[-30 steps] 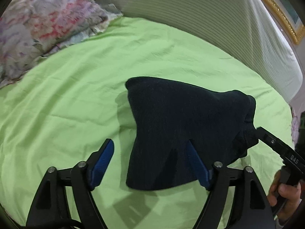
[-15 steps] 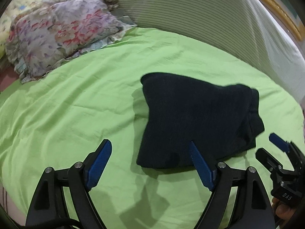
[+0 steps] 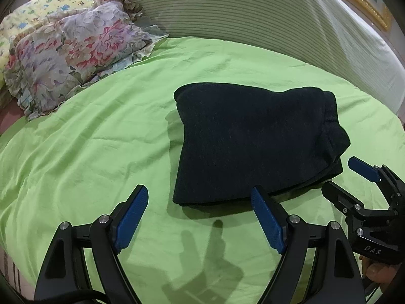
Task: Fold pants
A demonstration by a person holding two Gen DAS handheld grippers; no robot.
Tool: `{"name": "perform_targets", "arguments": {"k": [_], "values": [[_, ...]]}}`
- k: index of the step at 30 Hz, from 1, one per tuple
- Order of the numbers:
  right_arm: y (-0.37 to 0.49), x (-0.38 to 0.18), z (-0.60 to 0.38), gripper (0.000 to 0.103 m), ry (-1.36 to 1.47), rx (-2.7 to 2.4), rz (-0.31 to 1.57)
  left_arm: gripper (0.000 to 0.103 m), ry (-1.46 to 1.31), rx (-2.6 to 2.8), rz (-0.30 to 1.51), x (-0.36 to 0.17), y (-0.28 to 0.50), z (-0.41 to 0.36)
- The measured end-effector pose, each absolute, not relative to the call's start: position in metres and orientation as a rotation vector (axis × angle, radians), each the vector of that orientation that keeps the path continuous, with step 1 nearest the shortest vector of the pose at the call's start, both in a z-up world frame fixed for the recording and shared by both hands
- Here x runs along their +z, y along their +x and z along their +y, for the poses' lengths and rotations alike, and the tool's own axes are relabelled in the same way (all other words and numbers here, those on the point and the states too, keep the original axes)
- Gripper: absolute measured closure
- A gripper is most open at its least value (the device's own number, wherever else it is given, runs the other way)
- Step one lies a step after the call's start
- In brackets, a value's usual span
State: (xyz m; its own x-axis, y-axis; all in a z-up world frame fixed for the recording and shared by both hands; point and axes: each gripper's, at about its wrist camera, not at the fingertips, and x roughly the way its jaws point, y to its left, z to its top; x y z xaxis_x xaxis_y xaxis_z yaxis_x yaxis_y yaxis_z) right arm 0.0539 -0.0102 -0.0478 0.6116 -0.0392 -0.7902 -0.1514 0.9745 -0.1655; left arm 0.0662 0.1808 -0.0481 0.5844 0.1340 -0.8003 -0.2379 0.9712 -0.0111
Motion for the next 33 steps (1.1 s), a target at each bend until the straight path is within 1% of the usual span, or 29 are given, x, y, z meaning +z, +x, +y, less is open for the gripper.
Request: {"name": "perform_targets", "arguments": {"k": [20, 33], "values": [[0.053, -0.059, -0.01, 0.017, -0.235, 0.062, 0.892, 0.018, -0.091, 0.235, 0.942, -0.064, 0.059, 0.173], [0.049, -0.052, -0.004, 0.017, -0.227, 0.072, 0.843, 0.018, -0.081, 0.236, 0.926, -0.061, 0.056, 0.17]]}}
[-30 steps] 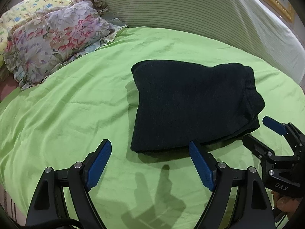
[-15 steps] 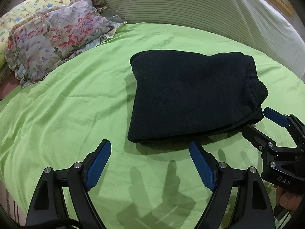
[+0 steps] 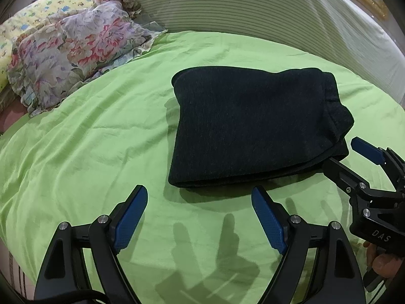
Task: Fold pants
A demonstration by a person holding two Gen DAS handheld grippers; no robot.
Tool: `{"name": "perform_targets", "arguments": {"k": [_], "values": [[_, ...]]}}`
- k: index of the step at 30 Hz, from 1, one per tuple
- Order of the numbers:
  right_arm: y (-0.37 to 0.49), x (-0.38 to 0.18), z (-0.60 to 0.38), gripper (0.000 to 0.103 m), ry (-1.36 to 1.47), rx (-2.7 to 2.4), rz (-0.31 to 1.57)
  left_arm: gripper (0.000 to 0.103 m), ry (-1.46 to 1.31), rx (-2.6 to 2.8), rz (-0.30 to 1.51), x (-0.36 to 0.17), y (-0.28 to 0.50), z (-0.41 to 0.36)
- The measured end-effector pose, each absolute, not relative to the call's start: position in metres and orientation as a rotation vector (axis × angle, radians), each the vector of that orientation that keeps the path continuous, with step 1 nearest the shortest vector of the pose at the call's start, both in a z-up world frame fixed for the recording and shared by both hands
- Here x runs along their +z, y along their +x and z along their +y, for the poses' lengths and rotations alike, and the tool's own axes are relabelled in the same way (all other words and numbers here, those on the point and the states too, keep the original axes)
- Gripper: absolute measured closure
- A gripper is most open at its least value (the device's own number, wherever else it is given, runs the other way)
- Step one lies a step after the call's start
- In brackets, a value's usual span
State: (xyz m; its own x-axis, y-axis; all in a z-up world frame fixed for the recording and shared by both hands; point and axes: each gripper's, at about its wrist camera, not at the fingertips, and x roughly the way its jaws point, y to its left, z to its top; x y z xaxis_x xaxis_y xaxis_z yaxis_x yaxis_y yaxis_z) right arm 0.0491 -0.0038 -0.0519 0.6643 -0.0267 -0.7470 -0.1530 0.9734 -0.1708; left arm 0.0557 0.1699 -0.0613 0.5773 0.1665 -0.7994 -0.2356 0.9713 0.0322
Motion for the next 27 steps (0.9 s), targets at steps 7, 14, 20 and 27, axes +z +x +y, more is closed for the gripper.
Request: {"name": "perform_targets", "arguments": {"k": [7, 14, 20, 27], "values": [[0.0459, -0.0456, 0.005, 0.016, -0.248, 0.084, 0.813, 0.018, -0.079, 0.233, 0.913, -0.0573, 0.0541, 0.1686], [0.0475, -0.0429, 0.0022, 0.015, -0.237, 0.074, 0.807, 0.018, -0.076, 0.229, 0.898, -0.0524, 0.0536, 0.1662], [0.0494, -0.0424, 0.0006, 0.015, -0.237, 0.07, 0.808, 0.018, -0.077, 0.227, 0.897, -0.0507, 0.0539, 0.1649], [0.0525, -0.0454, -0.0045, 0.015, -0.238, 0.065, 0.822, 0.018, -0.075, 0.226, 0.903, -0.052, 0.0563, 0.1651]]}}
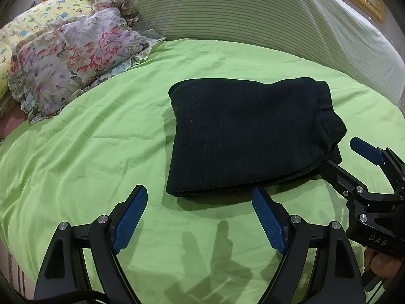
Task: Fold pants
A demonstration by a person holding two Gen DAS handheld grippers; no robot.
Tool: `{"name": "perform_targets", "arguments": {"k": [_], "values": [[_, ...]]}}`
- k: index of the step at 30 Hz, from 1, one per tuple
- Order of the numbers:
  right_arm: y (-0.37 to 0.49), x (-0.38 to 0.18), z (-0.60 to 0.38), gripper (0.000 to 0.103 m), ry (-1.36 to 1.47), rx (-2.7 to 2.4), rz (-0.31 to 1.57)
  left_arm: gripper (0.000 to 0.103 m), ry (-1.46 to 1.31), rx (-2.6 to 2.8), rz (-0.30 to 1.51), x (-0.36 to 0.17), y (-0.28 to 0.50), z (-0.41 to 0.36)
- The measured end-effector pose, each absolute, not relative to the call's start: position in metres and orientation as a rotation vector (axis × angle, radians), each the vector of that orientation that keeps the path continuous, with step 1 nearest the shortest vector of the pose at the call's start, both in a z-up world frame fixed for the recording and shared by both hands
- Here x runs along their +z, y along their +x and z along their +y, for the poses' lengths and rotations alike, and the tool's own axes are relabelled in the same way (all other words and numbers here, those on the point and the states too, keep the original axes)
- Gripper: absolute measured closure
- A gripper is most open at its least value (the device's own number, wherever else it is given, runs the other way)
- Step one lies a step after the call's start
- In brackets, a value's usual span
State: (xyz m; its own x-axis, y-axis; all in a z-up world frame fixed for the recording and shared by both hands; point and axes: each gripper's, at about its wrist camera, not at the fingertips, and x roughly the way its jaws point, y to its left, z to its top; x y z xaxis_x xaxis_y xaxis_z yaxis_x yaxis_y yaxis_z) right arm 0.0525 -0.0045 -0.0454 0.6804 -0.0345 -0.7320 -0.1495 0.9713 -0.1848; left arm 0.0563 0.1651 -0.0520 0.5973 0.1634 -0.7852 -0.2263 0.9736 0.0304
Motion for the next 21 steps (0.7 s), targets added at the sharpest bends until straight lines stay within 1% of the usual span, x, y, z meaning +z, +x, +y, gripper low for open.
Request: {"name": "perform_targets", "arguments": {"k": [21], "values": [[0.0518, -0.0482, -0.0067, 0.015, -0.229, 0.061, 0.835, 0.017, -0.079, 0.226, 0.916, -0.0537, 0.0605, 0.1677]]}}
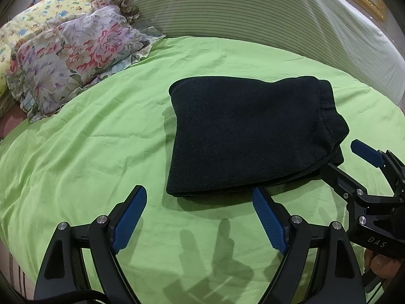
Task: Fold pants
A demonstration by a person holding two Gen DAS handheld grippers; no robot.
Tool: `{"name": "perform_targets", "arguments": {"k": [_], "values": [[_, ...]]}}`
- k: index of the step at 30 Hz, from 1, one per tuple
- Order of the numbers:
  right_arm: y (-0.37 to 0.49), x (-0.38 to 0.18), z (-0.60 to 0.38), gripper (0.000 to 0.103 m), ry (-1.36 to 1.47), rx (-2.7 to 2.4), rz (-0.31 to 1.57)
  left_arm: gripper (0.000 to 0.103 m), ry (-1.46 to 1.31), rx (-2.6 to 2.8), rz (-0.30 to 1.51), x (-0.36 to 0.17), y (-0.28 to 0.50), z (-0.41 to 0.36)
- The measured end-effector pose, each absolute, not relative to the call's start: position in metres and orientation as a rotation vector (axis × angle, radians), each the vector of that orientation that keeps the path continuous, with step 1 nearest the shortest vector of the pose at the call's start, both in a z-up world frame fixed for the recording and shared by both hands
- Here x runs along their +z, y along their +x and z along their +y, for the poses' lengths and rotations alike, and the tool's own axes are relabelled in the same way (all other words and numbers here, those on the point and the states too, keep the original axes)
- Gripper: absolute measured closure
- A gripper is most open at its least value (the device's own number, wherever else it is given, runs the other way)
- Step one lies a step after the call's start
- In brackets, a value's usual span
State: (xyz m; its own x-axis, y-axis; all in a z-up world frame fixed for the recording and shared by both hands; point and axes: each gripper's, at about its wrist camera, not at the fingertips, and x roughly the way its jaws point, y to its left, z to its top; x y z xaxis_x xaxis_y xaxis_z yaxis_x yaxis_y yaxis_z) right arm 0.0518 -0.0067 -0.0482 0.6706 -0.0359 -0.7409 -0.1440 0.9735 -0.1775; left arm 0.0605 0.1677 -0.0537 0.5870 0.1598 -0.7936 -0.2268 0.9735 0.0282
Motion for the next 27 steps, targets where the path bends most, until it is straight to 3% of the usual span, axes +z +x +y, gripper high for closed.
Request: {"name": "perform_targets", "arguments": {"k": [27], "values": [[0.06, -0.04, -0.015, 0.014, -0.208, 0.05, 0.825, 0.017, -0.065, 0.23, 0.887, -0.043, 0.062, 0.163]]}}
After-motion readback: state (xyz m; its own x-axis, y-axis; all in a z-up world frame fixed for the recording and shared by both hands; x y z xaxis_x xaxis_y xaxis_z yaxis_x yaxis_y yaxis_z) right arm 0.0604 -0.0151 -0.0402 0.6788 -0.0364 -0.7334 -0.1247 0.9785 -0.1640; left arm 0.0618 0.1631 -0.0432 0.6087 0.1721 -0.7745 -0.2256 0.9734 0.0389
